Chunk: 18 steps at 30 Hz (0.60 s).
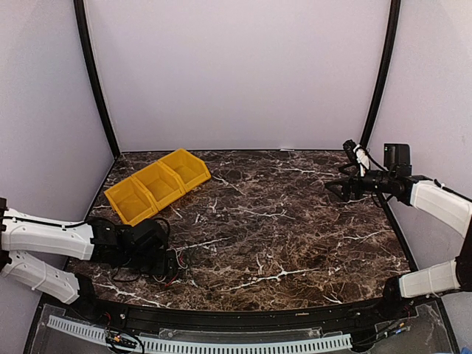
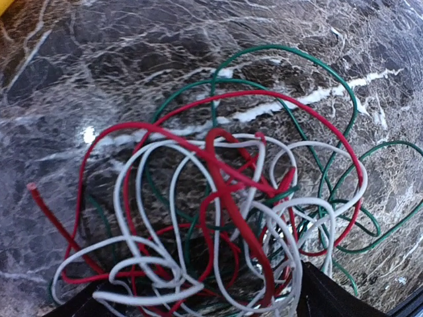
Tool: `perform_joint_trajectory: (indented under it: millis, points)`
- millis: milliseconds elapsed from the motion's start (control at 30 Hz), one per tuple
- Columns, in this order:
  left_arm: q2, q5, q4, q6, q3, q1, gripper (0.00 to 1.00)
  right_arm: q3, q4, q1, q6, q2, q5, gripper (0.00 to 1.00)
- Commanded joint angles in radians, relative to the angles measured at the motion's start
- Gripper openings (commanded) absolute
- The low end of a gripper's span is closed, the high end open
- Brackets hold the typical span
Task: Untangle the cables
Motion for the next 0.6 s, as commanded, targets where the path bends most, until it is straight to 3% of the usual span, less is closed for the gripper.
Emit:
perform_joint_trajectory:
  millis: [0,200,367,467,567]
  points:
    - [0.091,0.077,0.216,0.060,0.026,0.004,0.87,-0.013,0.015,0.004,-0.007,-0.013,-0.012,0.99]
    - [0.280,0.195,0.484,0.195,0.127,0.002,0.81,-0.021,0.024,0.005,-0.004,-0.011,-0.010,0.99]
    - [0.498,0.314,0.639,0.333,0.313,-0.045,0.79,-0.023,0.024,0.006,-0.005,-0.015,-0.007,0.99]
    - [0.553,0.318,0.606,0.484,0.434,-0.089,0.80,-0.025,0.024,0.005,-0.004,-0.021,0.001,0.99]
    - [0.523,0.270,0.524,0.556,0.506,-0.106,0.87,-0.028,0.023,0.005,-0.002,-0.024,-0.009,0.99]
